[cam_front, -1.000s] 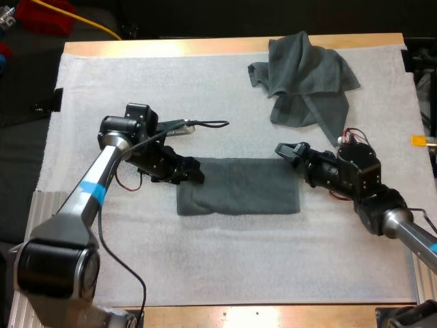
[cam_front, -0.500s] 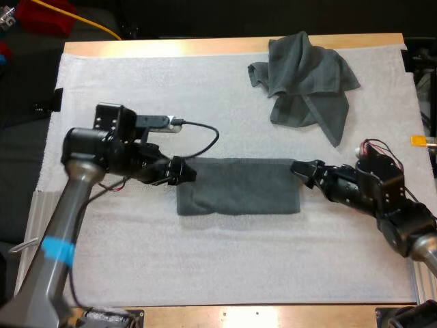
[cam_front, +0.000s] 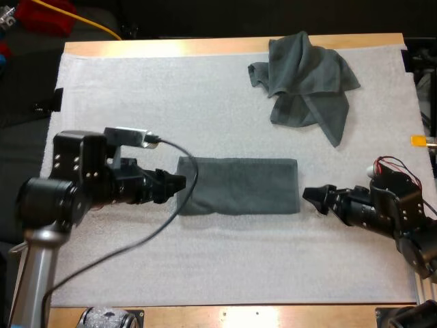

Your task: Pick towel from pile, fold and stack

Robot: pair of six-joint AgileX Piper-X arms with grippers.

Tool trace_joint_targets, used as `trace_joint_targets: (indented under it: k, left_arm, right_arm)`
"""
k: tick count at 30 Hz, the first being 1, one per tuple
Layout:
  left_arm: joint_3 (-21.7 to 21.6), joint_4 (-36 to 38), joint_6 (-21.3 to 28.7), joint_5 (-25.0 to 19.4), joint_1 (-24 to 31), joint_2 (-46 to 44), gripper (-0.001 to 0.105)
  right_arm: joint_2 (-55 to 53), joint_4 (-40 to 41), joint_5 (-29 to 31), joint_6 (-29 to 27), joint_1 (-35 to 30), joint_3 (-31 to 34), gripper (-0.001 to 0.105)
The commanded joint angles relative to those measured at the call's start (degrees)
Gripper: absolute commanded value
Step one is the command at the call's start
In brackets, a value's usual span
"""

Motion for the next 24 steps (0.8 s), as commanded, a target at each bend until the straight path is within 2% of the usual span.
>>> trace_joint_targets:
  k: [1,9,14,19,24]
  left_arm:
    - [-0.2,0.1,-1.1,-1.0,-0.1,-2.1,0.064]
    - [-0.2,-2.5,-3.5,-1.7,-0.1,-7.7,0.064]
    - [-0.2,-4.6,-6.7,-1.1,-0.1,-8.2,0.064]
    - [-0.2,-4.6,-6.9,2.5,-0.1,-8.2,0.064]
    - [-0.2,-6.3,-7.5,3.0,-0.1,-8.2,0.064]
  right_arm:
    - [-1.1,3.2,0.0,-1.9,-0.3,-0.6,0.07]
    - [-2.3,7.8,0.3,-8.9,-0.3,-0.6,0.07]
    - [-2.3,7.6,4.6,-10.5,-0.3,-0.6,0.07]
    - [-2.2,7.5,8.0,-12.6,-0.3,-0.6,0.07]
    - [-2.2,5.9,11.4,-13.0,-0.3,-0.6,0.07]
